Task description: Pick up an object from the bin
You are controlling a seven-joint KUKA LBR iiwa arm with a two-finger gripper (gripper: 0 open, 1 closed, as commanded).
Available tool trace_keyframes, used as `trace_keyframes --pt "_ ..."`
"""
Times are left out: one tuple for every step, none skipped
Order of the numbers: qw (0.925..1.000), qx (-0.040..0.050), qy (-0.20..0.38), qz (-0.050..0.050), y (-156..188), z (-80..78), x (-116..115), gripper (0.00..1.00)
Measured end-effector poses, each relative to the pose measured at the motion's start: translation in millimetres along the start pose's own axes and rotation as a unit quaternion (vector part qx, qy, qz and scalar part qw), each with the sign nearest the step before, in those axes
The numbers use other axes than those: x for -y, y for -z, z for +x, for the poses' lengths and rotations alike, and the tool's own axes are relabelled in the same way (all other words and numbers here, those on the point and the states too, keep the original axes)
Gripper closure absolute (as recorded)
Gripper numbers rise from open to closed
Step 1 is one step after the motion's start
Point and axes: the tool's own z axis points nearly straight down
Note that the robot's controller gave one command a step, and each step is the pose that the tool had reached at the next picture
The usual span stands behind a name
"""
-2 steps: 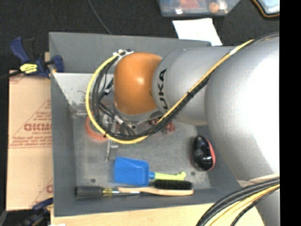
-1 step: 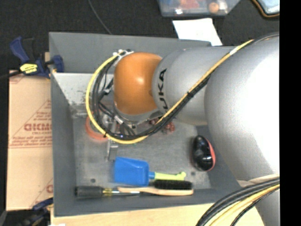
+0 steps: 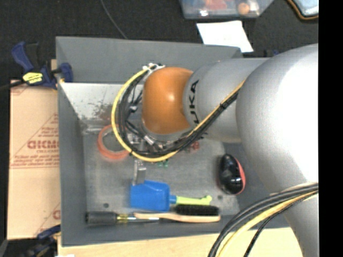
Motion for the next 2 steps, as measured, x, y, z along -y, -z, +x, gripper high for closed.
trace_keyframes --pt "1.0000 0.0016 -0.002 -0.002 -5 34.3 1 0.00" --pt "0.9999 0.0051 0.012 -0.001 -34 -46.6 3 1.00"
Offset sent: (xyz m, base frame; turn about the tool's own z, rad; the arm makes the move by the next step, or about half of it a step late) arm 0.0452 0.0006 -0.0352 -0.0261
